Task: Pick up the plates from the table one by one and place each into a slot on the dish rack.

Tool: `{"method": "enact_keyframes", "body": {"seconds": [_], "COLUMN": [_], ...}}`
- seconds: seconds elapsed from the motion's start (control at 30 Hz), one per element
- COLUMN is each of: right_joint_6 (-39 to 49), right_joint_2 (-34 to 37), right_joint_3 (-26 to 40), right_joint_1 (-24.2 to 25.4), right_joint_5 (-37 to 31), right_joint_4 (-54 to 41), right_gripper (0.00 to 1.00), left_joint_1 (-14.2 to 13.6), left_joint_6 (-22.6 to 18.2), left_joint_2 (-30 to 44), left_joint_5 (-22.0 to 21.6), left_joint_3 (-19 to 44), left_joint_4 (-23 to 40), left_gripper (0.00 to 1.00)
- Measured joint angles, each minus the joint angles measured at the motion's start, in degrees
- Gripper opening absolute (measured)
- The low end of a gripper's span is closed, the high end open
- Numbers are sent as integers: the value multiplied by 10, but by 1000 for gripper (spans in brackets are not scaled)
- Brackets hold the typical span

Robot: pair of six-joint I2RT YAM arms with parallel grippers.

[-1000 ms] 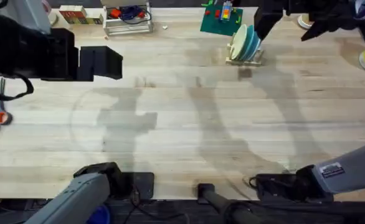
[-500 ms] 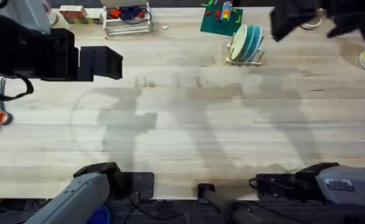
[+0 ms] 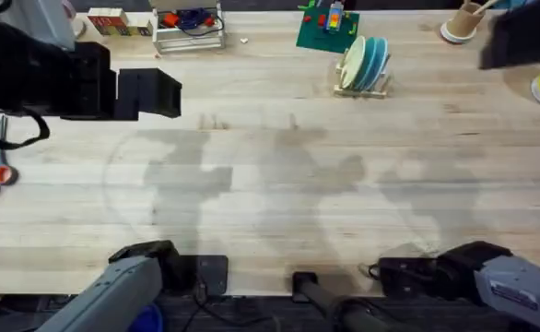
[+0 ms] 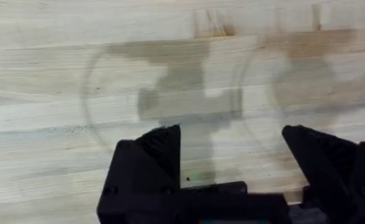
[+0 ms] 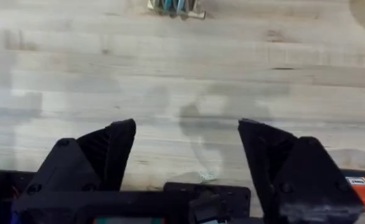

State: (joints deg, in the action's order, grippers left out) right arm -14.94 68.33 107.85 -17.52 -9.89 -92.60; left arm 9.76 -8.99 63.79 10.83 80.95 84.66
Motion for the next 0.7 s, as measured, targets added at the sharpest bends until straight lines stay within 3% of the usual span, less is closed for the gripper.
{"method": "enact_keyframes", "body": {"seconds": [0.37, 0.7], "right_joint_6": [0, 0], "right_joint_2": [-142, -170], "right_joint_3": [-38, -69], "right_joint_1": [0, 0], "right_joint_5": [0, 0], "right_joint_4": [0, 0], "right_gripper": [994, 994], "left_joint_1": [0, 0], "left_joint_6": [0, 0], "left_joint_2": [0, 0], "left_joint_5": [0, 0], "left_joint_3": [0, 0], "left_joint_4": [0, 0], "left_gripper": [995, 994]}}
